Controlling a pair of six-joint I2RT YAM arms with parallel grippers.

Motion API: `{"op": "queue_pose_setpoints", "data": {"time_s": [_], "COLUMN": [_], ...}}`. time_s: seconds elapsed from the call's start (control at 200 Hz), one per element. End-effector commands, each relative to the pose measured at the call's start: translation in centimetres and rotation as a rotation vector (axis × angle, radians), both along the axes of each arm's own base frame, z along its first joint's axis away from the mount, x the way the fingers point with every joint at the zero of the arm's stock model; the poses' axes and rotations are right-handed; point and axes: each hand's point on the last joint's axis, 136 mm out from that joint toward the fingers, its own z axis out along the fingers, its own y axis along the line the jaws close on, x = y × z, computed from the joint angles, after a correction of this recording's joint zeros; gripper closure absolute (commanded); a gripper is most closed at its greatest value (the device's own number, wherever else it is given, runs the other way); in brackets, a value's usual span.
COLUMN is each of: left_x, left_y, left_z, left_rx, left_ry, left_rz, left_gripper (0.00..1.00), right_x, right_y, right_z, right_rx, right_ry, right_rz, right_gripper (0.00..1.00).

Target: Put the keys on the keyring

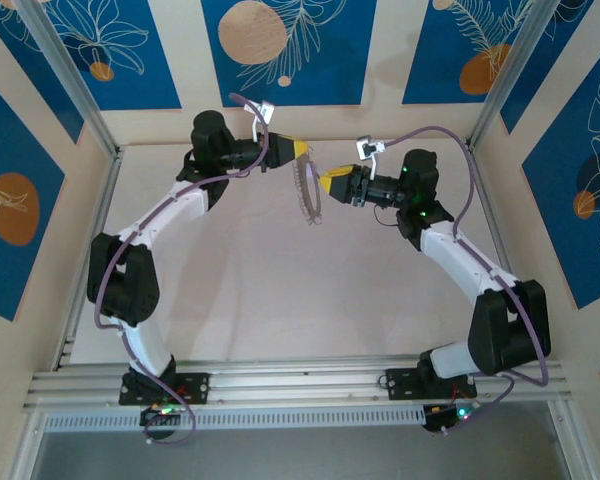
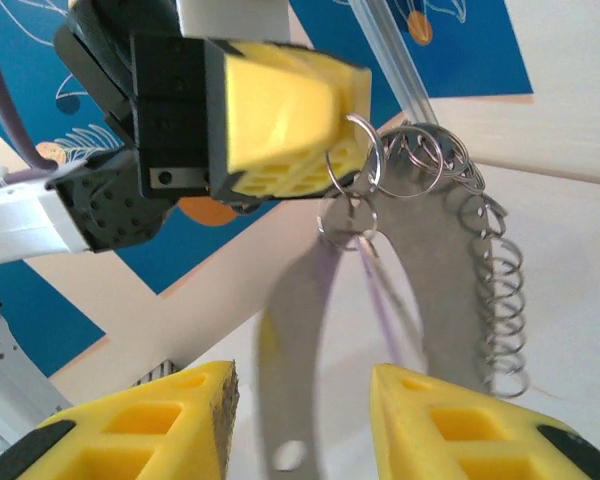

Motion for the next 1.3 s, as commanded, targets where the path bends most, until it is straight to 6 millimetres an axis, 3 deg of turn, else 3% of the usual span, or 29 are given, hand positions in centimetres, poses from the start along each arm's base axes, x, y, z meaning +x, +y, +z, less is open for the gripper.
{"op": "queue_pose_setpoints", "data": {"time_s": [0.0, 0.265, 0.615, 0.975, 1.295], "left_x": [-1.5, -1.1, -0.6, -0.6, -0.6], "left_y": [0.2, 0.3, 0.5, 0.4, 0.4], "left_z": [3.2, 3.2, 3.3, 3.1, 3.3], "left_rx": [-0.049, -0.072, -0.125, -0.130, -0.132], "left_ry": [-0.086, -0.070, -0.018, -0.014, -0.020], "left_rz": [-0.004, 0.022, 0.057, 0.056, 0.056], "left_gripper": [1.00, 1.00, 1.00, 1.00, 1.00], "right_x": [0.3, 3.9, 7.0, 6.7, 6.2], "right_y": [-0.8, -1.1, -0.2, 2.1, 3.3], "right_z": [1.6, 4.6, 4.7, 5.0, 4.0], "right_rx": [0.020, 0.140, 0.310, 0.325, 0.306], "right_ry": [-0.023, -0.014, 0.024, 0.025, 0.049], "right_rz": [-0.059, -0.155, -0.101, -0.019, 0.029], "right_gripper": [0.59, 0.60, 0.60, 0.61, 0.66]}}
